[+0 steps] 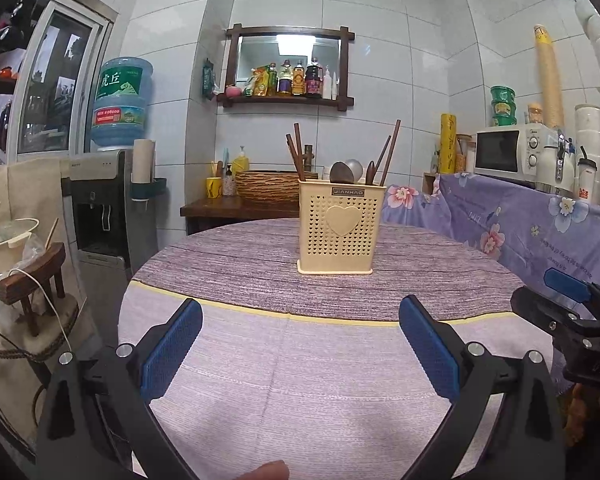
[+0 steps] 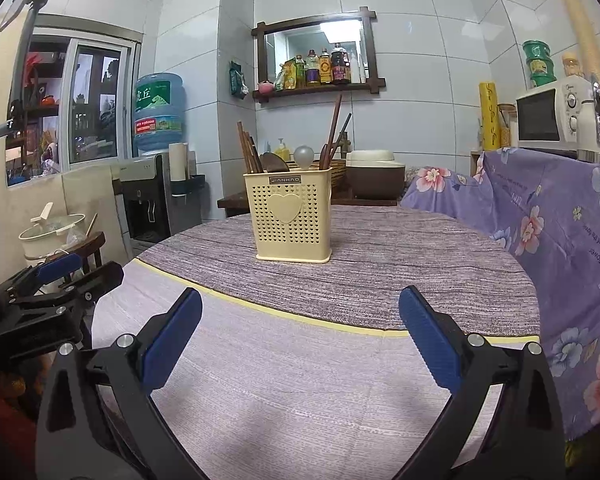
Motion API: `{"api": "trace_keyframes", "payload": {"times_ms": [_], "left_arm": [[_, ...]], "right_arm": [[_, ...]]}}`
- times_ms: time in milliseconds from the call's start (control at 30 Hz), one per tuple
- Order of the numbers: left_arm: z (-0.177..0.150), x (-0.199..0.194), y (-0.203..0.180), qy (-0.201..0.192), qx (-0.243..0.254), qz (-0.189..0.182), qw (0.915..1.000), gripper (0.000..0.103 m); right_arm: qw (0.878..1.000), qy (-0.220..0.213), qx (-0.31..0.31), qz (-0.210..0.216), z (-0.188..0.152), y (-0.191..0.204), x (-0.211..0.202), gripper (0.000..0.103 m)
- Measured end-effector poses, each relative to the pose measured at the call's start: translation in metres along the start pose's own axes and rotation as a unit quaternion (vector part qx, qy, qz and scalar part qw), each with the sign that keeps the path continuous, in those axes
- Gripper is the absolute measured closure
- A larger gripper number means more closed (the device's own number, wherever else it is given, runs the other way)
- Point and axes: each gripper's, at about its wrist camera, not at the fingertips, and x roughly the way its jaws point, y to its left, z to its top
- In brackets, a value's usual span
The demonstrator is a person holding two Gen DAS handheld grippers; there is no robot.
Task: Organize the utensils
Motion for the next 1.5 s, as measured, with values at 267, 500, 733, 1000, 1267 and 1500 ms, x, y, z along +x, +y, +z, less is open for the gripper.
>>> {"api": "trace_keyframes", "payload": {"times_ms": [267,500,733,1000,1267,1500], "left_arm": [[0.0017,-0.0031,-0.0021,-0.009,0.003,-0.001,1.0,0.005],[0.004,-0.0055,-0.0032,-0.015,0.004,0.0,0.9999,0.005],[0.0044,-0.0073,-0.0021,-0.019,-0.001,-0.002,0.9998,0.005],[0.0061,-0.0076,-0.0033,-0.018,0.002,-0.003,0.9998,0.005],[0.007,-0.0073,-0.0034,-0.017,0.001,-0.004,0.9998,0.005],[0.0061,-0.0075,-0.002,-0.019,0.0,-0.008,0.9998,0.005]], "right_arm": [[1.0,-0.003,-0.004,-0.001,0.0013,0.0012,-0.0011,0.006],[1.0,-0.004,-0.007,-0.001,0.0014,0.0043,-0.0013,0.006],[1.0,-0.008,-0.013,-0.003,0.0018,0.0067,-0.0031,0.006],[1.0,-0.009,-0.012,-0.002,0.0024,0.0084,-0.0035,0.006],[1.0,-0.008,-0.012,-0.002,0.0016,0.0097,-0.0042,0.006],[1.0,-0.008,-0.009,-0.001,0.002,0.009,-0.0045,0.006]]}}
